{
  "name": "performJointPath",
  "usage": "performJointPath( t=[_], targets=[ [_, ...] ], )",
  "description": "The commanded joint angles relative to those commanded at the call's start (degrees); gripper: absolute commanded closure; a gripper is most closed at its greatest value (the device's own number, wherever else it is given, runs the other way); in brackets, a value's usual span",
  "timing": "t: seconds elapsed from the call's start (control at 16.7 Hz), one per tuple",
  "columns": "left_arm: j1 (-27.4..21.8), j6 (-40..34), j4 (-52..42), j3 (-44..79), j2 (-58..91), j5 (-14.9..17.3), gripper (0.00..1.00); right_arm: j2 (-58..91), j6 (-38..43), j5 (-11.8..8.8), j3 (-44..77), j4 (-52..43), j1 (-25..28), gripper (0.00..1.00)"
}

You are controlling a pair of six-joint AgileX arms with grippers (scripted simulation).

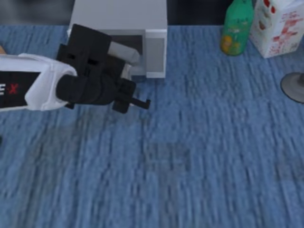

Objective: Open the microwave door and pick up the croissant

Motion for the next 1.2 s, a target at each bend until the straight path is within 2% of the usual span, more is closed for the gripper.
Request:
performJointPath(
  t=[0.78, 1.2],
  targets=[
    [0.0, 0.0, 0.0, 0.0, 0.0, 0.0, 1.00, 0.0, 0.0, 0.0, 0.0, 0.0, 0.0, 0.00],
    [1.3, 3.3, 0.1, -1.4, -1.4, 2.9, 1.00, 0.0, 0.0, 0.0, 0.0, 0.0, 0.0, 0.00]
  ],
)
